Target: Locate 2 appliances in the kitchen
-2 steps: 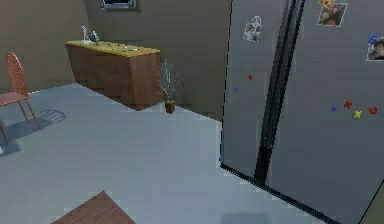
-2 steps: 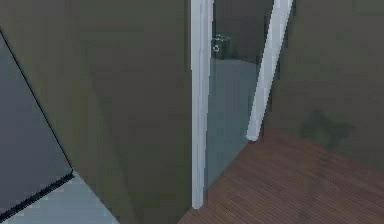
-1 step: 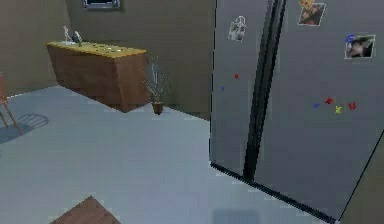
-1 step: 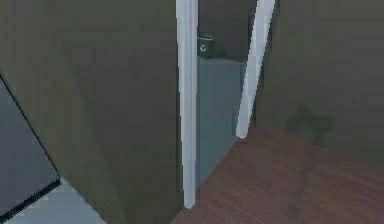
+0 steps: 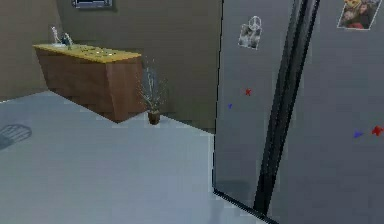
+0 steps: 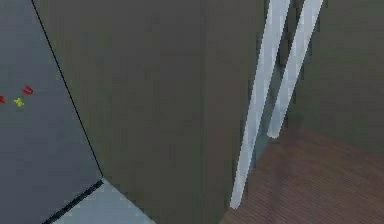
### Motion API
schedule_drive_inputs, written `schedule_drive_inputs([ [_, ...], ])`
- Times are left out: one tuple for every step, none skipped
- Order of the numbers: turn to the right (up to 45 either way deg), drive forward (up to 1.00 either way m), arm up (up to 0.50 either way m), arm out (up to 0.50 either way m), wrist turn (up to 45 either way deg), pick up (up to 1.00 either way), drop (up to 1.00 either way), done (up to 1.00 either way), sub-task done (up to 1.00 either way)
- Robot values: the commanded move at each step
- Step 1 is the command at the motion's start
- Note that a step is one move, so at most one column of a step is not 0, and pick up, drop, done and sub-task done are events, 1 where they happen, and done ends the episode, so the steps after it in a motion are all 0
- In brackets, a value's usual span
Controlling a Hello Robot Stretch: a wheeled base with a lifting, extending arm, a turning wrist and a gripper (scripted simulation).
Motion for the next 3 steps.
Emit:
schedule_drive_inputs([
  [33.0, 0.00, 0.00, 0.00, 0.0, 0.00, 0.00, 0.00, 0.00],
  [0.0, 0.45, 0.00, 0.00, 0.0, 0.00, 0.00, 0.00, 0.00],
  [0.0, 0.00, 0.00, 0.00, 0.0, 0.00, 0.00, 0.00, 1.00],
])
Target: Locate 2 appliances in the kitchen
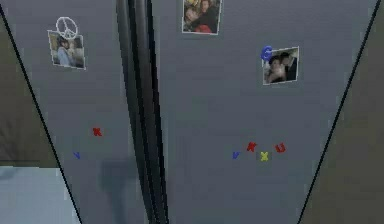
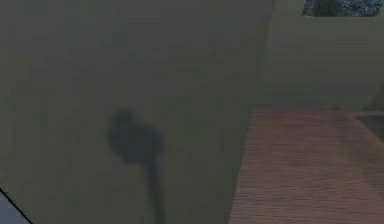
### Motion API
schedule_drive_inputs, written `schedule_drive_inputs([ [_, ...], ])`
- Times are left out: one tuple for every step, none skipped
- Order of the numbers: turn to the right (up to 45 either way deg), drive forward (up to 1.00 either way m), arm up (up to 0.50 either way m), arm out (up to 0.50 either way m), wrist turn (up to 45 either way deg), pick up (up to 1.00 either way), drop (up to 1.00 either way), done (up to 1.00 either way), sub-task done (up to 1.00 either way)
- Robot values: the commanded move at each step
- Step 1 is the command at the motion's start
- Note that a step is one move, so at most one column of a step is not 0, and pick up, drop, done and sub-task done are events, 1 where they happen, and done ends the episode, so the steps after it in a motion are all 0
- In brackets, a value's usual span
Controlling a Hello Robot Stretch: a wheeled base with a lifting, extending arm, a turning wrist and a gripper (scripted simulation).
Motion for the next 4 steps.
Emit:
schedule_drive_inputs([
  [-45.0, 0.00, 0.00, 0.00, 0.0, 0.00, 0.00, 0.00, 0.00],
  [-45.0, 0.00, 0.00, 0.00, 0.0, 0.00, 0.00, 0.00, 0.00],
  [-9.0, 0.00, 0.00, 0.00, 0.0, 0.00, 0.00, 0.00, 0.00],
  [0.0, 1.00, 0.00, 0.00, 0.0, 0.00, 0.00, 0.00, 0.00],
])
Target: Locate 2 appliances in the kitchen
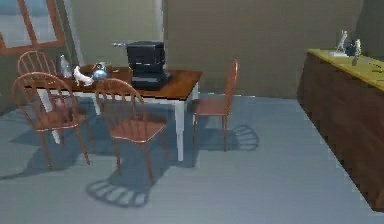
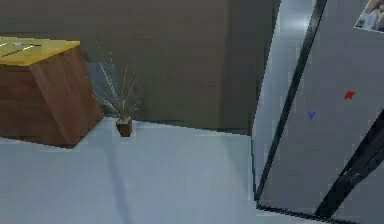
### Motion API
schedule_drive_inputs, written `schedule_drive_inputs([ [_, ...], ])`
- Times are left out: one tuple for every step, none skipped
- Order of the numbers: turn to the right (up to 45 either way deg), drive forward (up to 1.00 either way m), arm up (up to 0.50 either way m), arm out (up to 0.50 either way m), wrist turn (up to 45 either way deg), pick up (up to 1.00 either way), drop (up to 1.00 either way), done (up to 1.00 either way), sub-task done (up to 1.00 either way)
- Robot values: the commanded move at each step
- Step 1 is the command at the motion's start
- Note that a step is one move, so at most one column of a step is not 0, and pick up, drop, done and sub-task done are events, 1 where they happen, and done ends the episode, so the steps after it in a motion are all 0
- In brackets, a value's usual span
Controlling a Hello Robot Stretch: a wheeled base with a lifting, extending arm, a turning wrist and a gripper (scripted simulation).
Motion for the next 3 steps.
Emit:
schedule_drive_inputs([
  [0.0, 0.95, 0.00, 0.00, 0.0, 0.00, 0.00, 0.00, 0.00],
  [-21.0, 0.00, 0.00, 0.00, 0.0, 0.00, 0.00, 0.00, 0.00],
  [0.0, 0.00, 0.00, 0.00, 0.0, 0.00, 0.00, 1.00, 0.00],
])
